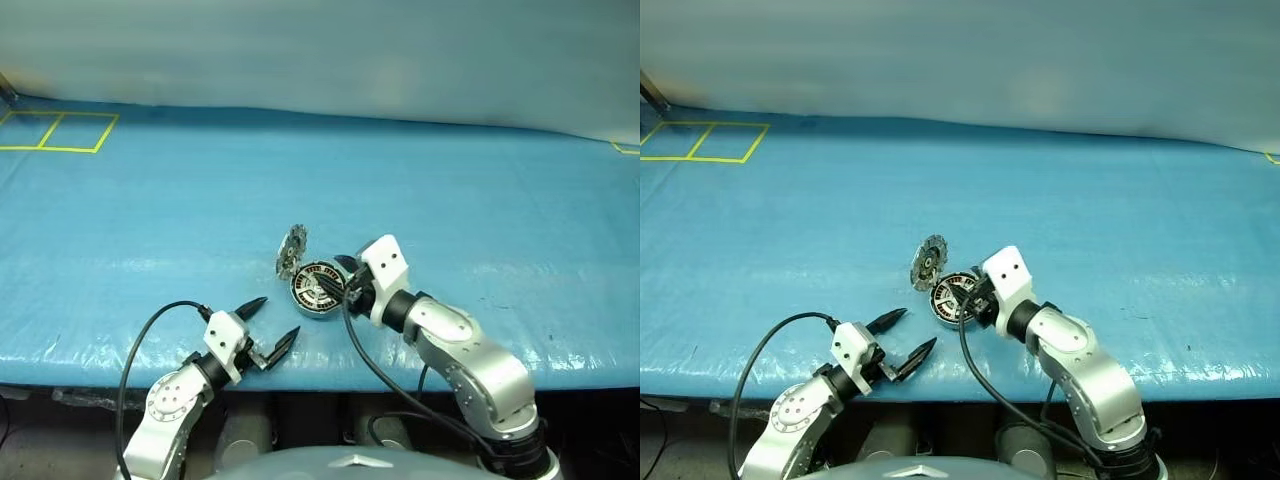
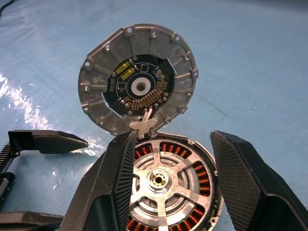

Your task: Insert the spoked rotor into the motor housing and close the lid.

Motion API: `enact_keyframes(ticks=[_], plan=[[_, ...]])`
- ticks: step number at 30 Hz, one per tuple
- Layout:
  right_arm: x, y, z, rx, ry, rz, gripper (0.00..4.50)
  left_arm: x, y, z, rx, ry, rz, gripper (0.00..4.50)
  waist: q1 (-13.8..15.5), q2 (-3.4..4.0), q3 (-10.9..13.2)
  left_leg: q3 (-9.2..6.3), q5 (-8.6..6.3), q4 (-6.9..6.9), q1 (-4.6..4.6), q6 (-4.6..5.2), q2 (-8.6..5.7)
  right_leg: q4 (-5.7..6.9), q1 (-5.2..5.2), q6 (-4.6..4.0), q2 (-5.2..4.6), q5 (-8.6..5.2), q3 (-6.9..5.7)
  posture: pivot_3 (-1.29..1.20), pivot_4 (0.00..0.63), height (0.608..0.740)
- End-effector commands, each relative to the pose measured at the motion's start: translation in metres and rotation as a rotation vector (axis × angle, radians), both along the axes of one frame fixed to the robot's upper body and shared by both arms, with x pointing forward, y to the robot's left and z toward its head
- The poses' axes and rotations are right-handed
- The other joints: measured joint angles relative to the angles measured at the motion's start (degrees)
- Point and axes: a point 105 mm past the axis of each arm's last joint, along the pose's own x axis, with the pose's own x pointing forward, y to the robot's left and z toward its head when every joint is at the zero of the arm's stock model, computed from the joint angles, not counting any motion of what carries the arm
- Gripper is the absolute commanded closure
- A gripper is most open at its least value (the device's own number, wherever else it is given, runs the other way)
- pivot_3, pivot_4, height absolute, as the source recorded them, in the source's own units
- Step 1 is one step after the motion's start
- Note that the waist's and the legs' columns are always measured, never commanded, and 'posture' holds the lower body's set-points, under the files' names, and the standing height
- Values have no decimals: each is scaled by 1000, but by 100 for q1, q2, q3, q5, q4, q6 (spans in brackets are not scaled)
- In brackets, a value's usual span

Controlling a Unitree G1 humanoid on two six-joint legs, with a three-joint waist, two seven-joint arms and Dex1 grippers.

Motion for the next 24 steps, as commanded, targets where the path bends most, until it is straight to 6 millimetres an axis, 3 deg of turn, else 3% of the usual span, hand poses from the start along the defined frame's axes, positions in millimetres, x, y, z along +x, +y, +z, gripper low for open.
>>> enact_keyframes(ticks=[1,2,5,7,11,16,20,24], plan=[[0,-14,8,16,-44,-52,2524,11,23,27,-50,-39,50,0,3,0,0,0,0,0,0,0,0,0,0,0,0,0,0,0,150,740],[-2,-18,4,10,-39,-63,2863,18,35,33,-53,-54,92,0,7,0,0,0,0,0,0,0,0,0,0,0,0,0,0,0,150,740],[-9,-25,-6,8,-51,-80,3804,36,59,48,-78,-64,189,601,25,-1,0,-1,0,-1,-2,1,-3,-2,2,0,0,-1,-2,0,150,740],[-15,-29,-19,-15,-46,-88,4494,51,70,49,-39,-31,219,1298,22,-1,0,1,0,0,-1,1,-4,-1,4,2,4,-1,0,0,150,740],[-27,-34,-42,-33,-16,-112,4500,87,75,54,-54,12,255,2651,17,-6,0,3,4,4,12,-2,-3,-1,17,35,16,-12,4,0,150,740],[-41,-34,-59,2,22,-123,4500,130,45,62,-90,47,179,4298,43,-17,-1,1,13,9,11,0,-6,0,32,48,20,-3,9,0,150,740],[-46,-33,-68,-5,10,-134,4500,156,6,76,-146,56,63,4298,46,-25,1,-3,13,10,21,2,-8,-7,68,50,25,-2,11,0,150,740],[-45,-33,-71,1,4,-164,4500,156,-26,82,-169,126,-131,4298,-11,-25,2,-1,13,6,21,1,-6,-7,64,50,29,-2,16,0,150,740]])
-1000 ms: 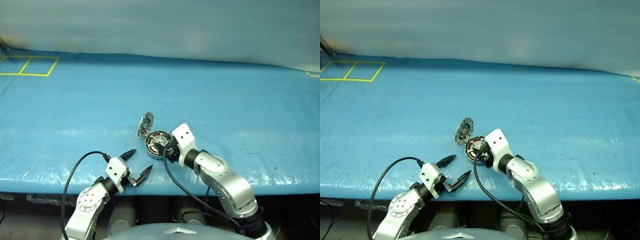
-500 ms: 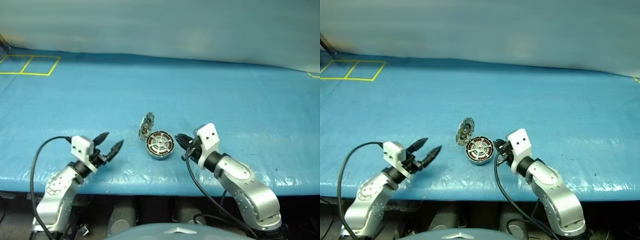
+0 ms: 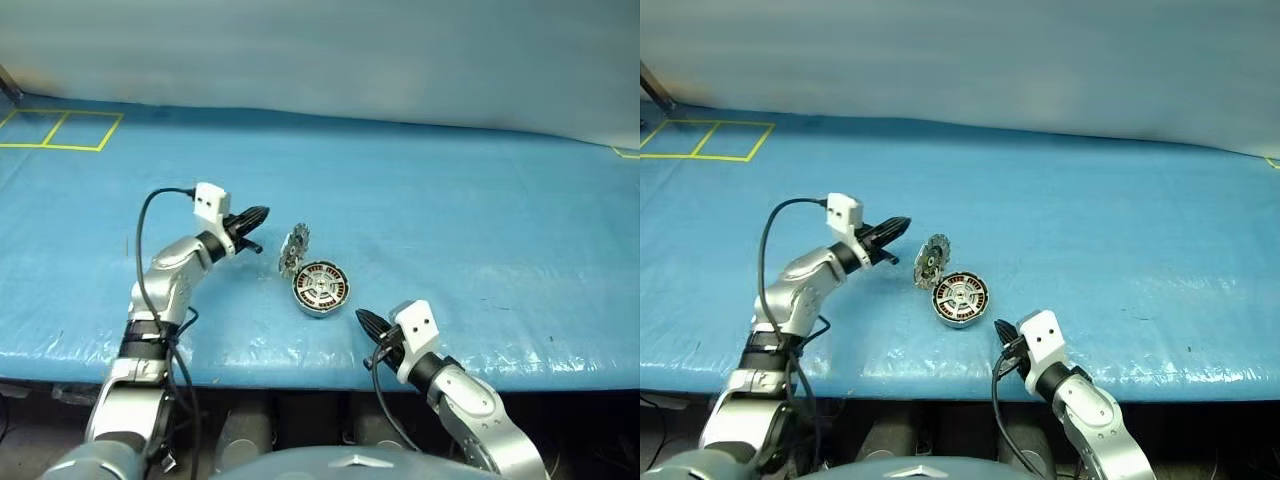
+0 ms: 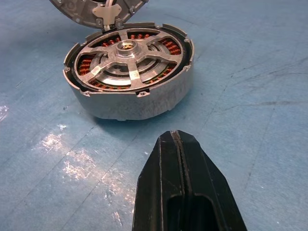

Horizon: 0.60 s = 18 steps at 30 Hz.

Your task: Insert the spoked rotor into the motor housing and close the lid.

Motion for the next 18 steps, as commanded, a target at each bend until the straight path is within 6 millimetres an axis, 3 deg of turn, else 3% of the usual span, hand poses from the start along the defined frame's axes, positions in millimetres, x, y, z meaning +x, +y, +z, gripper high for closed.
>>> enact_keyframes(ticks=[1,4,8,18], plan=[[3,1,8,14,-52,-23,4500,-6,-25,9,-43,46,-204,4298,-5,0,0,0,0,-1,1,-1,0,2,-1,-1,2,0,1,0,150,740],[5,1,9,12,-62,-36,4500,-26,-41,13,-61,117,-417,4298,-2,0,0,-6,3,-6,0,-6,2,6,-3,-5,6,-3,0,0,150,740],[7,1,9,11,-63,-42,4500,-41,-45,14,-57,193,-552,4298,6,0,1,-8,3,-4,0,-6,1,5,-2,-8,4,-5,1,0,150,740],[12,4,6,6,-60,-50,4500,-58,-62,-2,27,220,-556,4298,34,0,1,-18,2,-1,-2,-5,-2,3,2,-14,-2,-2,3,0,150,740]])
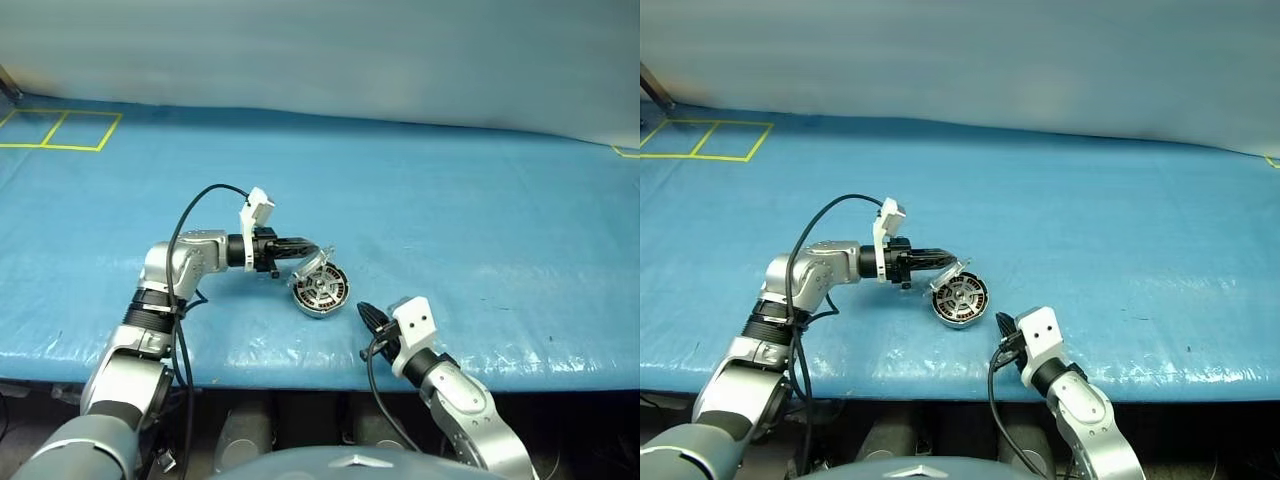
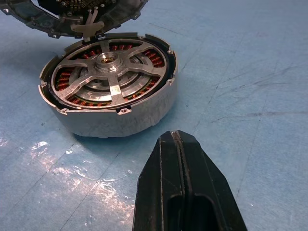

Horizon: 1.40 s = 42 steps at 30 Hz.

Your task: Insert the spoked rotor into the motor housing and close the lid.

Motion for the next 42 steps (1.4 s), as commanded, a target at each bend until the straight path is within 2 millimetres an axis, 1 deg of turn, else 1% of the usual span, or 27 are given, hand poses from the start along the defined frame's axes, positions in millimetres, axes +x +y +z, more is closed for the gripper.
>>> enact_keyframes(ticks=[1,2,4,7,11,15,18,21,22,24,26,27,29,31,33,35,36,38,41,42], plan=[[2,4,8,12,-38,6,4500,-9,-14,1,2,-36,-18,4298,-2,0,0,0,0,-1,0,0,0,0,-1,-5,0,3,1,0,150,740],[3,4,8,11,-36,7,4500,-11,-18,0,-2,-34,-16,4298,-3,0,0,-1,0,-1,0,0,0,0,-1,-19,1,11,1,0,150,740],[3,4,6,9,-29,9,4500,-18,-27,-3,-10,-24,-28,4298,0,0,0,0,1,0,0,-1,1,1,-1,-19,1,11,1,0,150,740],[3,3,6,6,-23,7,4500,-24,-32,-6,-7,-8,-48,4298,6,0,0,-1,1,1,0,-1,0,2,0,-17,2,10,0,0,150,740],[4,-4,5,-1,-17,-31,4500,-27,-33,-18,74,-2,-56,4298,5,0,0,-2,3,2,2,-3,1,4,0,-12,3,8,0,0,150,740],[6,-16,8,-10,-32,-103,4500,-28,-29,-33,179,-10,-54,4298,8,3,-5,-3,3,2,3,-3,0,3,3,-11,3,7,0,0,150,740],[10,-25,15,11,-56,-166,4500,-32,-29,-35,191,-22,-63,4298,7,4,-6,-3,3,2,7,-3,1,3,7,-12,2,8,0,0,150,740],[16,-35,29,32,-105,-218,4500,-31,-32,-22,110,-77,-45,4298,1,11,-9,-1,3,2,12,-4,2,3,8,2,1,0,1,0,150,740],[20,-37,38,46,-135,-229,4500,-30,-35,-7,17,-135,-34,4298,-1,10,-9,-1,3,2,12,-4,2,3,8,3,0,-1,1,0,150,740],[25,-39,56,68,-187,-232,4500,-29,-33,22,-146,-226,5,4298,-9,12,-7,1,3,2,11,-4,3,4,6,-3,-3,2,3,0,150,740],[29,-38,69,78,-222,-216,4500,-30,-27,42,-250,-301,55,4298,-6,11,-6,-1,4,2,2,-5,4,4,-2,-21,-4,14,2,0,150,740],[31,-36,74,79,-230,-198,4328,-31,-23,49,-283,-328,83,4318,-2,12,-6,-2,4,2,1,-5,4,4,-2,-22,-3,14,2,0,150,740],[34,-28,83,70,-233,-149,3957,-34,-12,54,-295,-396,142,4324,-26,15,-7,-2,5,1,3,-6,4,4,-1,-23,0,15,3,0,150,740],[38,-21,89,46,-228,-107,3364,-41,-1,54,-286,-467,210,4324,-24,16,-8,-3,5,-2,9,-6,2,4,5,-27,1,13,2,0,150,740],[41,-14,92,21,-210,-72,2653,-47,8,49,-251,-522,277,4324,-21,16,-8,1,3,-5,11,-4,2,4,5,-29,0,12,4,0,150,740],[44,-4,93,-7,-186,-13,2046,-57,17,35,-187,-567,336,4324,-17,16,-8,0,3,-5,10,-4,1,2,5,-29,1,11,2,0,150,740],[45,0,94,-9,-177,10,1599,-61,21,27,-159,-581,365,4324,-11,16,-8,1,2,-4,10,-3,0,2,5,-30,-1,11,2,0,150,740],[48,12,95,6,-154,56,994,-71,27,10,-158,-544,442,4324,-6,16,-8,1,2,-3,11,-3,1,2,5,-30,-2,11,0,0,150,740],[51,26,95,5,-134,119,45,-87,28,-11,-109,-552,483,4324,-4,16,-7,2,0,-3,10,-1,1,0,1,-30,-11,11,-5,0,150,740],[52,29,94,1,-128,135,45,-91,28,-16,-95,-559,489,4324,-3,16,-8,1,-1,-2,9,-1,1,-1,-6,-30,-15,11,-8,0,150,740]])
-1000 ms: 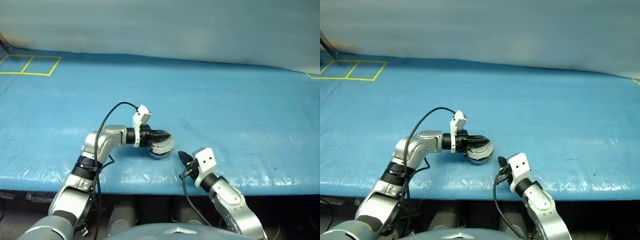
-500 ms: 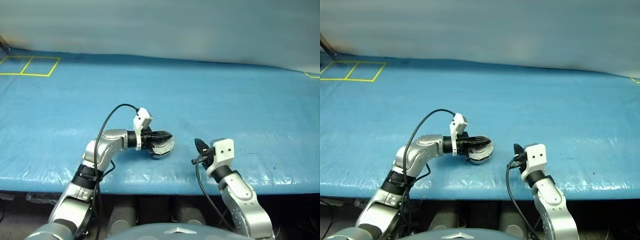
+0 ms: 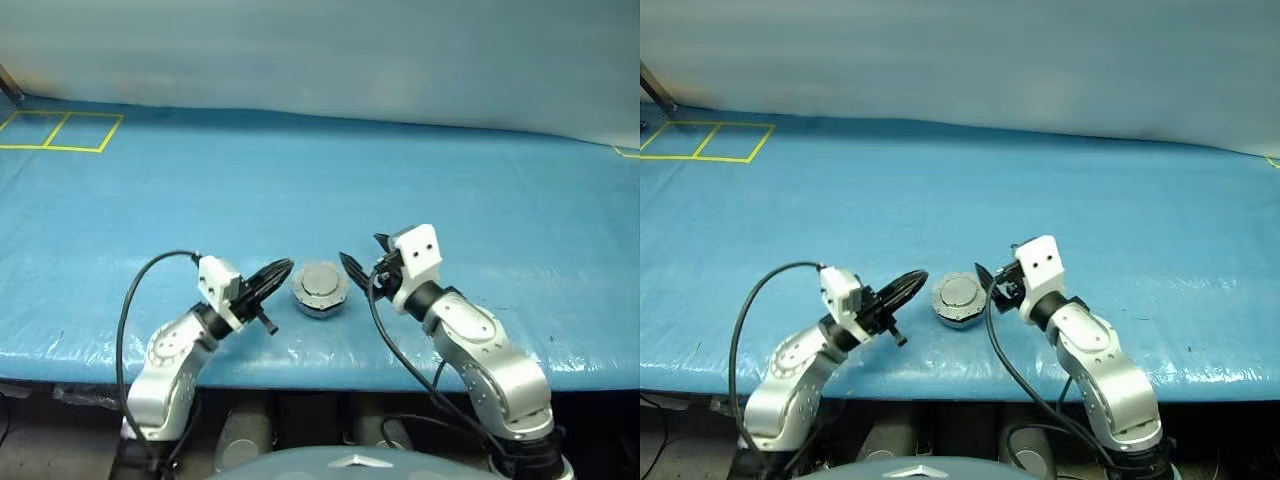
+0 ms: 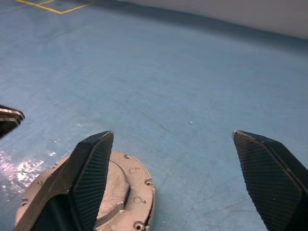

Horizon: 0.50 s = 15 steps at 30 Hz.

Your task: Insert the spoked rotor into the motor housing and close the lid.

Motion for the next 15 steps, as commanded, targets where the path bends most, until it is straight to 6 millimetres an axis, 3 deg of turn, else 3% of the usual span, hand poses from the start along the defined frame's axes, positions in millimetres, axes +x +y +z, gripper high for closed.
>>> enact_keyframes(ticks=[1,6,15], plan=[[1,14,4,-4,-1,68,45,-11,-6,0,32,-86,28,4324,1,0,0,1,0,0,0,0,0,-1,-21,0,-2,0,-3,0,150,740],[4,26,-5,-42,36,113,45,-29,-6,-24,107,-48,21,4324,-22,1,-1,12,0,-1,-20,1,1,3,-50,-4,-7,3,-2,0,150,740],[-6,45,-19,-89,94,204,45,-35,0,-45,142,-26,75,4324,-23,2,0,14,-3,-1,-30,6,3,3,-58,-5,-5,2,-5,0,150,740]])
